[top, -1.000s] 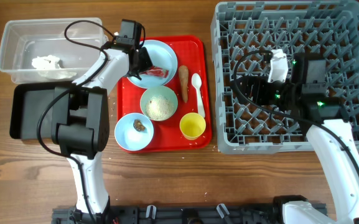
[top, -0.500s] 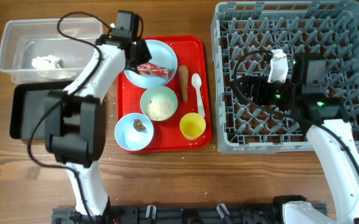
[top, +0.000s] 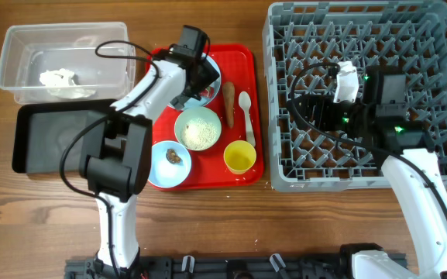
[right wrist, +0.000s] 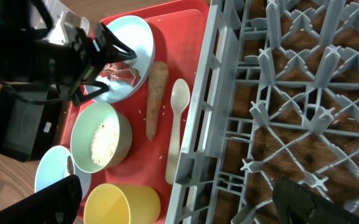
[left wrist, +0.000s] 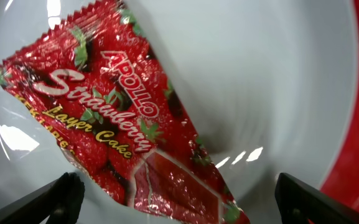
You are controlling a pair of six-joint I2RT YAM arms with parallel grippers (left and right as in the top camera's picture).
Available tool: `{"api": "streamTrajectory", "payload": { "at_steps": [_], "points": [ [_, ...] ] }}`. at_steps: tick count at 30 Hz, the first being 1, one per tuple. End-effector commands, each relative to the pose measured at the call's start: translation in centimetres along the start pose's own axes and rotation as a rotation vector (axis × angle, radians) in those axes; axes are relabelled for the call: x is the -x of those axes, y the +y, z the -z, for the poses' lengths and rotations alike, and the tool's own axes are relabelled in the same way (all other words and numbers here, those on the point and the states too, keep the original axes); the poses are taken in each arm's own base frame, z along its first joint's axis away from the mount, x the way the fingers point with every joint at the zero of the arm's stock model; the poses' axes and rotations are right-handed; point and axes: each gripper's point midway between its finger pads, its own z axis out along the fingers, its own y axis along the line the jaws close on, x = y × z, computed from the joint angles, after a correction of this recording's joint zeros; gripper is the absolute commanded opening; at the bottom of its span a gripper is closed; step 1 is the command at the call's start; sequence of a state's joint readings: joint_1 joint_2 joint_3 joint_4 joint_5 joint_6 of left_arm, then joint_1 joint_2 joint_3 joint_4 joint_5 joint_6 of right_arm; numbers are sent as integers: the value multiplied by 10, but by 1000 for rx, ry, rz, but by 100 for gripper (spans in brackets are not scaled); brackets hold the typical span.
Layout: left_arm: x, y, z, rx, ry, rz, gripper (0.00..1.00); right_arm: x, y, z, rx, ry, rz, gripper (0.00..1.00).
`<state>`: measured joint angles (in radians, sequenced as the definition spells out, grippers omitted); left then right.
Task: Sort waste into correct bins and load items into the dishwasher rack
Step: 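Grasp the red strawberry wafer wrapper with the left gripper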
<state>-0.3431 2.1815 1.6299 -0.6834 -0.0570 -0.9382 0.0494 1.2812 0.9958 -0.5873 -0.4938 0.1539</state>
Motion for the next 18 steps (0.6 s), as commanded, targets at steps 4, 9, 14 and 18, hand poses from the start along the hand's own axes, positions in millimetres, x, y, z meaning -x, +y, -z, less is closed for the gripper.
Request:
{"api": "streamTrajectory", "payload": {
  "at_steps": [4,9,14,18],
  "points": [
    [-1,8,-29,59,-43,74,91,7,5,1,19,-11,3,100],
    [-5,13,-38,78,-33,68,66,8,5,1,19,-12,4,100],
    [-3,13,-37,81,-25,-131,54,8,5,1,19,-13,4,100],
    [-1,22,-34,111,5,-290,48,8,6,1,20,-15,5,100]
  ]
}}
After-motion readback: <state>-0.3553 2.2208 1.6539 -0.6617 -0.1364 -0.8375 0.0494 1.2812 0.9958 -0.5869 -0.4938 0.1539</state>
